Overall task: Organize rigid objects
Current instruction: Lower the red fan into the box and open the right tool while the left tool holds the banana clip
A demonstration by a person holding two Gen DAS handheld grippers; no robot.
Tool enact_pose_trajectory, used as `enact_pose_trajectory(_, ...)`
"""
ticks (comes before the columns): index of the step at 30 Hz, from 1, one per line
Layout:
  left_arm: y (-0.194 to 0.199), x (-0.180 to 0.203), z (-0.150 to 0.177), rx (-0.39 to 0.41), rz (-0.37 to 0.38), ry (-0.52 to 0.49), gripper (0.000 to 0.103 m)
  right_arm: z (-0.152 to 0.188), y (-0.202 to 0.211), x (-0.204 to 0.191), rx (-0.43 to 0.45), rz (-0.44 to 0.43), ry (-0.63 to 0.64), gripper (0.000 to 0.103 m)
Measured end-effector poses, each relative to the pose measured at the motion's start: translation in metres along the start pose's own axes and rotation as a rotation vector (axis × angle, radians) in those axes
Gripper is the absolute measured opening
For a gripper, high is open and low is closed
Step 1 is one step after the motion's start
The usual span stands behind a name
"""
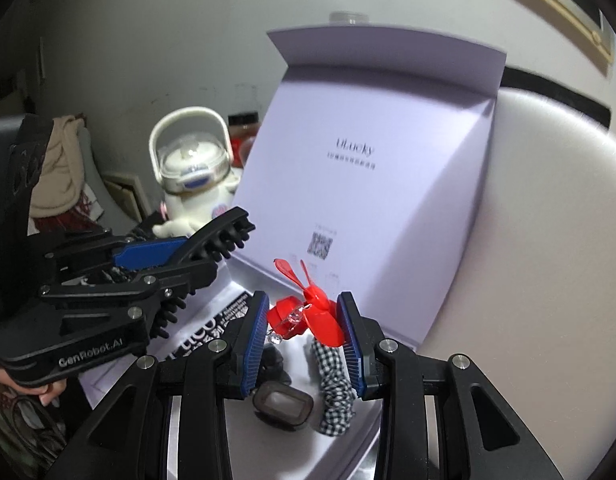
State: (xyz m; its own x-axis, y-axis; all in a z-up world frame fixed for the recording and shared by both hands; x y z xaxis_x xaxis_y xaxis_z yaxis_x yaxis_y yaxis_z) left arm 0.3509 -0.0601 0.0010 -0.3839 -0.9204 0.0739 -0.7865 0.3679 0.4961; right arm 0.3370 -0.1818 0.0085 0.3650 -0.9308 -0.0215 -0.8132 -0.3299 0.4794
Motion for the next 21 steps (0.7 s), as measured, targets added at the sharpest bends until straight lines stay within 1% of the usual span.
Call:
enact_pose_trajectory(2, -0.007, 0.002, 0.003, -0.031, 0.023, -0.012, 0.028, 0.005, -0.008, 0.002, -0.028, -0.010, -0.011, 0.035)
enact_pose_trajectory(6, -0.021, 0.003, 0.008, -0.065, 0.021, -0.034, 0.028, 0.013, -0.018, 0.008, -0.062, -0.006, -0.027, 0.035)
enact_pose_trajectory(11, -0.036, 0.001, 0.016, -0.119, 0.047, -0.022, 0.028, 0.021, -0.024, 0.010, -0.092, -0.009, -0.023, 0.035)
enact_pose_trajectory(15, -0.043, 0.000, 0.022, -0.151, 0.036, -0.023, 0.028, 0.024, -0.029, 0.010, -0.116, -0.007, -0.024, 0.035)
enact_pose_trajectory(21, -0.056, 0.011, 0.031, -0.172, 0.029, -0.028, 0.028, 0.029, -0.039, 0.009, -0.155, -0.010, -0.022, 0.035)
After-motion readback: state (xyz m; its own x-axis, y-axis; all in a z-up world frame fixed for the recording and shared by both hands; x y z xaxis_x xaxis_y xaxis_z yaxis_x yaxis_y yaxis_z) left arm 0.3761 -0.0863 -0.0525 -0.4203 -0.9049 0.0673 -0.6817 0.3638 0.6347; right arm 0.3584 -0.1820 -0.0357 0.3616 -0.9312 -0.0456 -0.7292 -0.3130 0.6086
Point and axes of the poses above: each gripper's, at about its wrist camera, not at the fingertips, and y roughly against the way its jaws point, x to its right, z to its underside, the point moved 3 cm from there along -y, roughly the way its jaws point, and after that the axes turned 12 degrees about x, right-handed, at the moved point
